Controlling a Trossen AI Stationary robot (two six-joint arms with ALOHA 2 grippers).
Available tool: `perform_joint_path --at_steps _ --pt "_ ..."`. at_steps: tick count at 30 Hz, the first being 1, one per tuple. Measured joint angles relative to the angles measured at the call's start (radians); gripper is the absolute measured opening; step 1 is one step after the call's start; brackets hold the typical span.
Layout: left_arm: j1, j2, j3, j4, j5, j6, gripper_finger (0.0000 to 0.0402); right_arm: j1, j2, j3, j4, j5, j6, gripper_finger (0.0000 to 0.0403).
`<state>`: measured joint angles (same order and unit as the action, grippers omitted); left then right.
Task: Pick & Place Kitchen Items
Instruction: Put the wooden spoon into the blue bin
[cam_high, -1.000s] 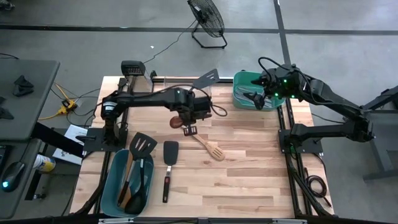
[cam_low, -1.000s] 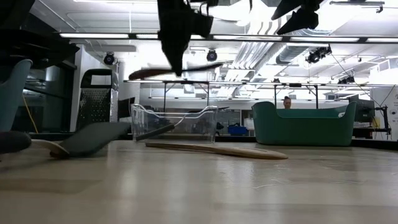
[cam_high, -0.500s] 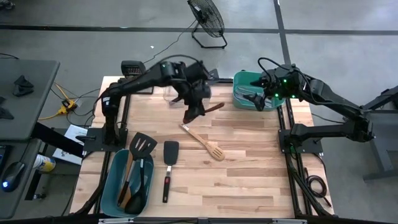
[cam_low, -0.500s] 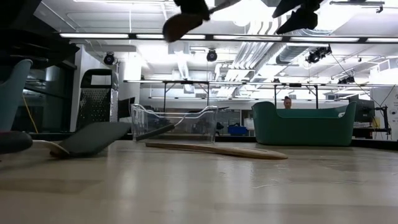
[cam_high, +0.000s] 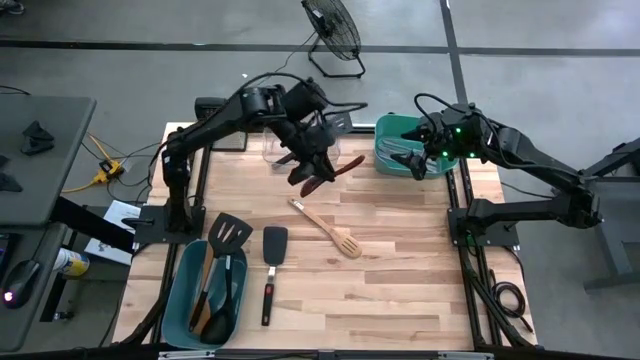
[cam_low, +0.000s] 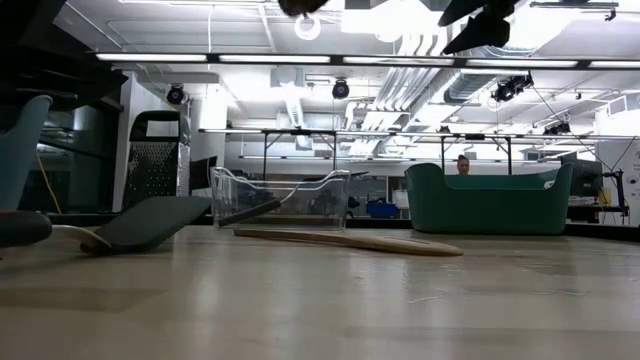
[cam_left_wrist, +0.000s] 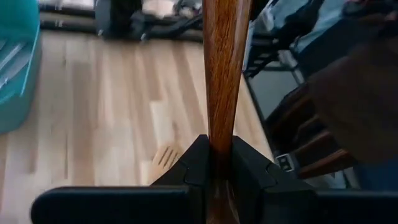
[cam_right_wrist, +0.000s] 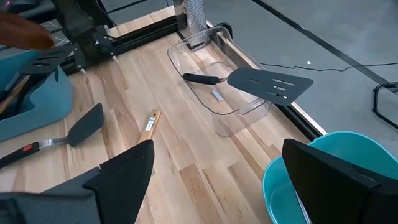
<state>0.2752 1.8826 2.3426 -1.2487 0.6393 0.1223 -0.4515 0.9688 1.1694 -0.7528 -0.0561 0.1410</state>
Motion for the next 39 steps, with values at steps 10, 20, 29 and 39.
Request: perform_joint_path --at_steps 10,20,29,39 --pt "0.0 -0.14 0.006 0.033 -0.033 -0.031 0.0036 0.0 0.0 0.0 0.0 0.001 0.01 0.0349" --pt "-0.031 -0.231 0.004 -0.135 -0.206 -0.104 0.0036 0.0 0.0 0.0 0.0 0.004 0.023 0.0349" --pt "-0.178 -0.264 0.003 -0.325 -0.414 -0.262 0.0036 0.0 0.0 0.0 0.0 0.004 0.039 0.0349" --pt "-0.392 -0.4 -0.178 -0.323 -0.691 -0.58 0.0036 0.0 0.0 0.0 0.0 0.002 0.047 0.0349"
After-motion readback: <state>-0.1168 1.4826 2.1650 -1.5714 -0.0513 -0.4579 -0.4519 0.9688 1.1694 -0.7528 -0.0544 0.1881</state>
